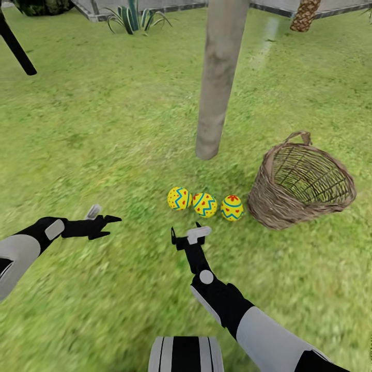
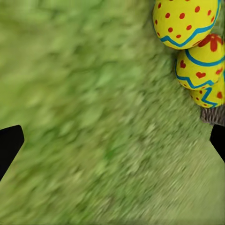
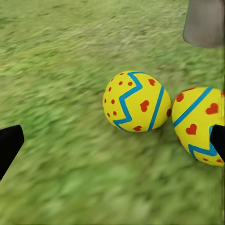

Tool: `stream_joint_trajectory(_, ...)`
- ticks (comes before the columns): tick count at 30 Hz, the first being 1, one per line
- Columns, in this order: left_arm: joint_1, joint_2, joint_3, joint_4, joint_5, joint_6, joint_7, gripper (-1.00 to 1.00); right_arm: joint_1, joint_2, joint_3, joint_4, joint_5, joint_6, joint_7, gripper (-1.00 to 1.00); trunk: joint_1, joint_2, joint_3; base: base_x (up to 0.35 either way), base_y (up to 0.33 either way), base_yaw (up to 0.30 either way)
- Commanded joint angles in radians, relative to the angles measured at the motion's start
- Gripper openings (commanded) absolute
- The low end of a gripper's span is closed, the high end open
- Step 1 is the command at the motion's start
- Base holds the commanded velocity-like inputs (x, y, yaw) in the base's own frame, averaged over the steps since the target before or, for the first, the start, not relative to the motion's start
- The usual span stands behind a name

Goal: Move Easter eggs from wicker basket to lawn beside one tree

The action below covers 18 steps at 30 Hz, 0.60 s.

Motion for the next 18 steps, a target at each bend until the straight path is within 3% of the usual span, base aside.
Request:
stream_joint_trajectory(1,0.000,0.001,-0.010,0.000,0.007,0.004,-0.003,1.00,-0.001,0.000,0.006,0.002,-0.011,-0.006,-0.005,1.00,-0.001,0.000,0.005,-0.002,0.000,-0.149)
stream_joint_trajectory(9,0.008,0.002,-0.009,0.000,0.008,0.003,-0.003,1.00,-0.002,0.000,0.006,0.003,-0.011,-0.006,-0.005,1.00,-0.004,0.002,0.044,-0.018,0.000,-0.135)
stream_joint_trajectory(18,0.027,0.001,-0.010,0.000,0.008,-0.058,-0.003,1.00,-0.002,-0.001,0.005,0.001,-0.011,-0.006,-0.005,1.00,-0.008,0.004,0.083,-0.277,0.000,-0.085)
